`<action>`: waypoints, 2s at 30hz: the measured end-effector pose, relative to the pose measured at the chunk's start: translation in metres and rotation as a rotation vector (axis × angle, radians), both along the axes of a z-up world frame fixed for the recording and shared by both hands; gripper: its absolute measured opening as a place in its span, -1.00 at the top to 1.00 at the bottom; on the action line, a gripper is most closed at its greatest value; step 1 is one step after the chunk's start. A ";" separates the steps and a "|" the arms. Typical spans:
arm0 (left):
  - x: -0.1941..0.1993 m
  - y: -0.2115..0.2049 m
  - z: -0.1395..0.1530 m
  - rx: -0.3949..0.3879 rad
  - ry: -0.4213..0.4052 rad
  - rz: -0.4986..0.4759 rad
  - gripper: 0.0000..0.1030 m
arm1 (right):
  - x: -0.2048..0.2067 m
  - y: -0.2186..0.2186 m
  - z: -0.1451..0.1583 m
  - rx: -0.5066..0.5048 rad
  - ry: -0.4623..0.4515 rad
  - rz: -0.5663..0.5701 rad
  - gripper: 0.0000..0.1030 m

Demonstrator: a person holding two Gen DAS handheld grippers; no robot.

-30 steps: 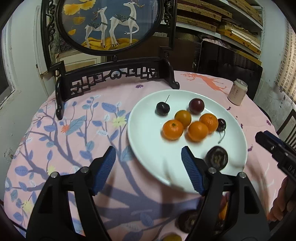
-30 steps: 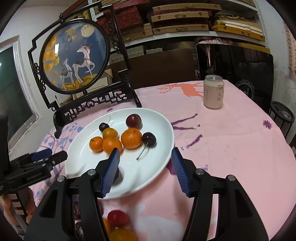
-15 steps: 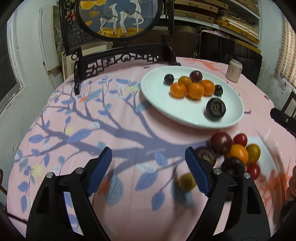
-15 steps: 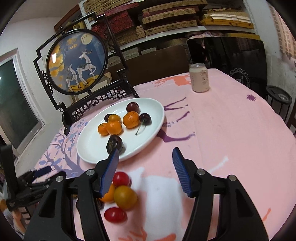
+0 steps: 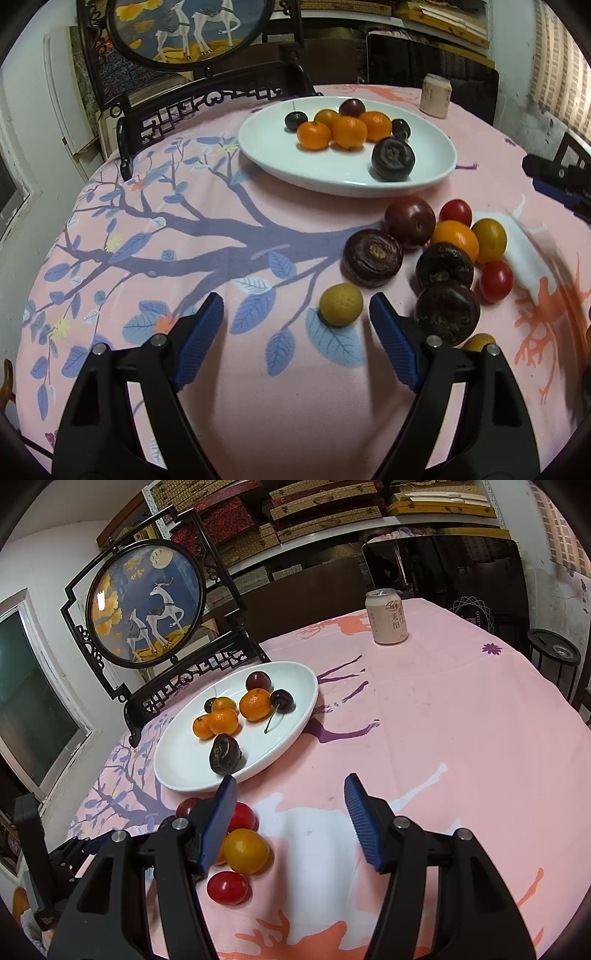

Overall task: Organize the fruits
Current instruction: 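Grasp small yellow fruit with left tool while right tool approaches red tomatoes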

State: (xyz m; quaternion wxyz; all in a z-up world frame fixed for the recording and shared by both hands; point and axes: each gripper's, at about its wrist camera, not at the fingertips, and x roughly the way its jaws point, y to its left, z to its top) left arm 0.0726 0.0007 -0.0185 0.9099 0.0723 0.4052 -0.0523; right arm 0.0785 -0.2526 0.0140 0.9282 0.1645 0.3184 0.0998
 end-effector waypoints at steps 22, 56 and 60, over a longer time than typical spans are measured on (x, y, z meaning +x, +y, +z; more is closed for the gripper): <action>0.004 0.011 0.007 -0.030 -0.041 0.044 0.51 | 0.005 0.007 -0.007 -0.034 0.035 0.018 -0.18; 0.009 0.030 0.012 -0.035 -0.066 0.131 0.51 | -0.018 0.065 -0.033 -0.230 0.129 0.255 -0.23; 0.009 0.028 0.011 -0.033 -0.061 0.127 0.51 | -0.012 0.037 -0.026 -0.188 0.119 0.127 -0.24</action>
